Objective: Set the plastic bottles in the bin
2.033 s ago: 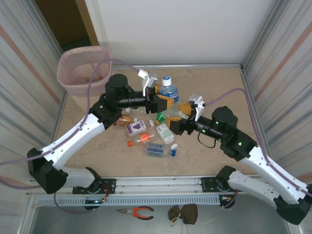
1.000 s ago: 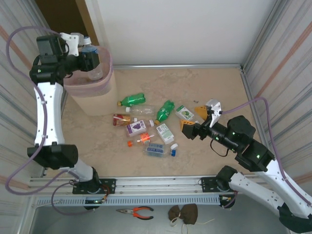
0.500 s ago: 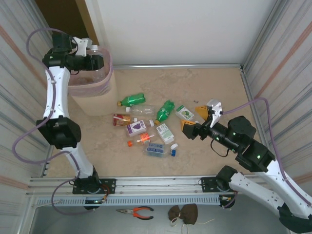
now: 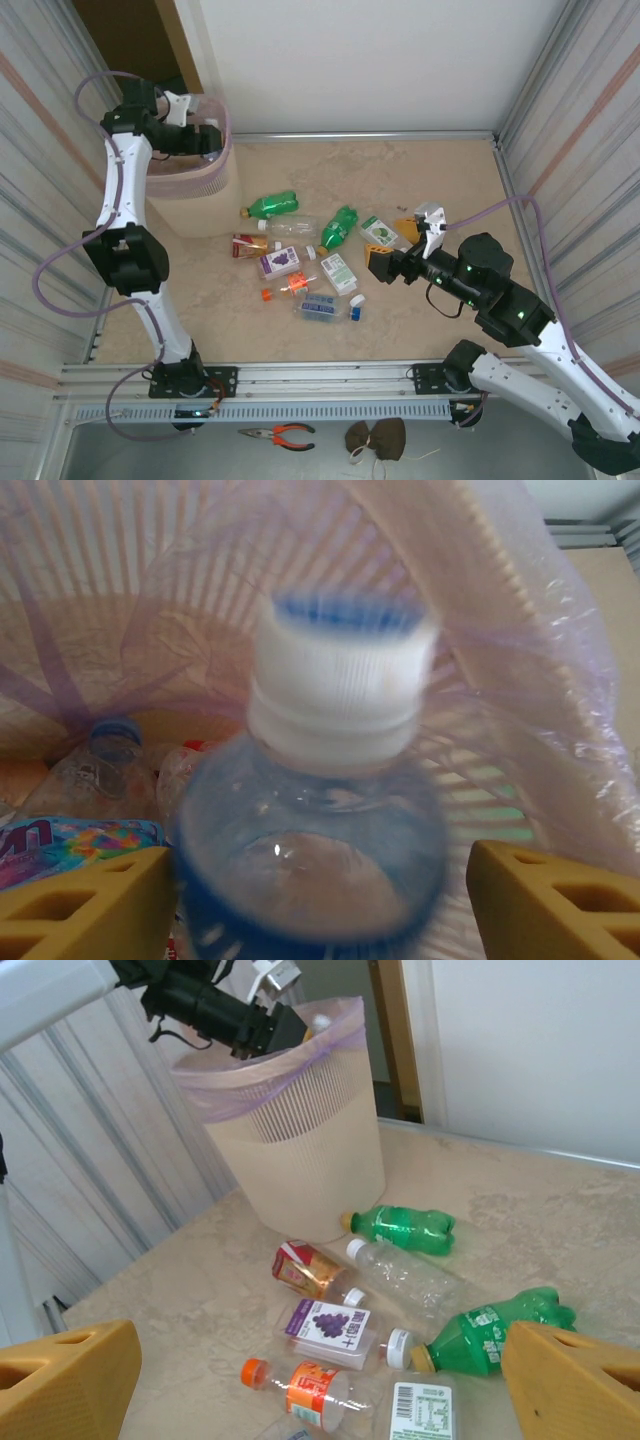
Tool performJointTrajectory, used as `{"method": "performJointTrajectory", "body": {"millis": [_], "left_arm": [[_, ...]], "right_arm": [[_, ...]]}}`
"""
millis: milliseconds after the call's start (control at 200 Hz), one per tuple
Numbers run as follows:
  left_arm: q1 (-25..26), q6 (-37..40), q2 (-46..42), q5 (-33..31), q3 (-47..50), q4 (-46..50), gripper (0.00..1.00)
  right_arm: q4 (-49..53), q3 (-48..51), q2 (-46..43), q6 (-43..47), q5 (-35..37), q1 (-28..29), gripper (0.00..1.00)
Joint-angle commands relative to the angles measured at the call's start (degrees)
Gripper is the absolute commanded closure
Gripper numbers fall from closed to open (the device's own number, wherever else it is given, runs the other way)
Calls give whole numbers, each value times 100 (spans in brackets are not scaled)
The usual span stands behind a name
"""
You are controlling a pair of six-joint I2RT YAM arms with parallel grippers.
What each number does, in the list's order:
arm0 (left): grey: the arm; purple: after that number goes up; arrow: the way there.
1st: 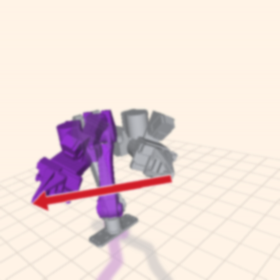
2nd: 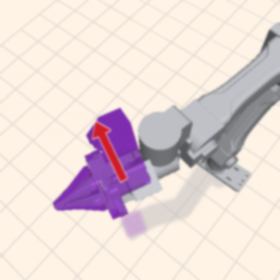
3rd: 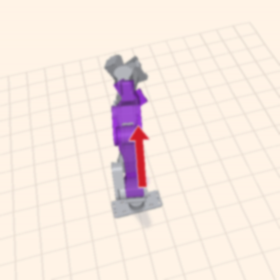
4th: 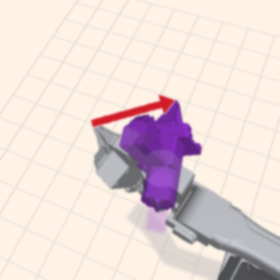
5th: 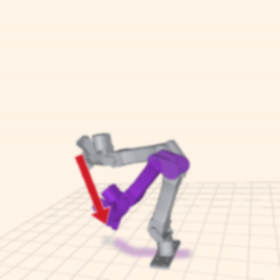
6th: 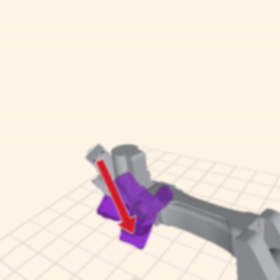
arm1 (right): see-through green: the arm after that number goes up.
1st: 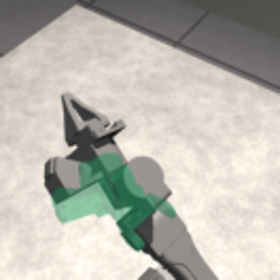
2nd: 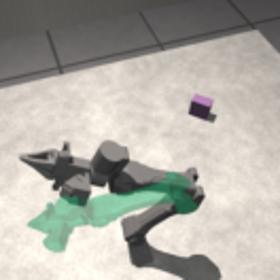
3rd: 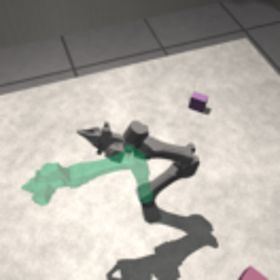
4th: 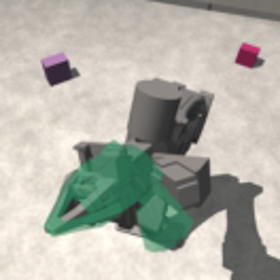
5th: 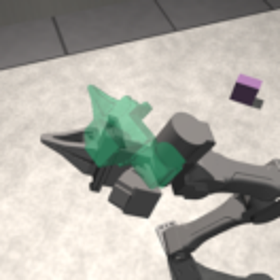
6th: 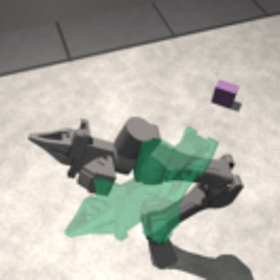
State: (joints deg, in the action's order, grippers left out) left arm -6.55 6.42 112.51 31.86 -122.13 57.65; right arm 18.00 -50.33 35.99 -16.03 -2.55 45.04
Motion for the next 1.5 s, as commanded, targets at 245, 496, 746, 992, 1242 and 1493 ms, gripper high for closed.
{"method": "performJointTrajectory", "body": {"millis": [245, 496, 746, 992, 1242, 1493], "left_arm": [[-198, 4, -719, -76, -145, -109, 18], [-194, -57, -1278, 148, 139, -295, 21], [-193, -340, -2083, 823, 1117, -858, 24], [-123, -971, -2990, 1510, 2523, -1871, 24], [162, -1431, -3641, 1886, 3674, -2732, 24], [279, -1615, -3998, 1895, 4281, -2959, 24]], "right_arm": [[-227, -73, 5, 37, 129, 49, 8], [-87, -209, 258, 162, 490, 36, 8], [471, -495, 1018, -163, 1007, -221, 8], [1078, -713, 1914, -629, 131, -1172, 13], [1587, -852, 2758, -444, -350, -2010, 20], [2162, -939, 3517, 513, -244, -2548, 23]]}}
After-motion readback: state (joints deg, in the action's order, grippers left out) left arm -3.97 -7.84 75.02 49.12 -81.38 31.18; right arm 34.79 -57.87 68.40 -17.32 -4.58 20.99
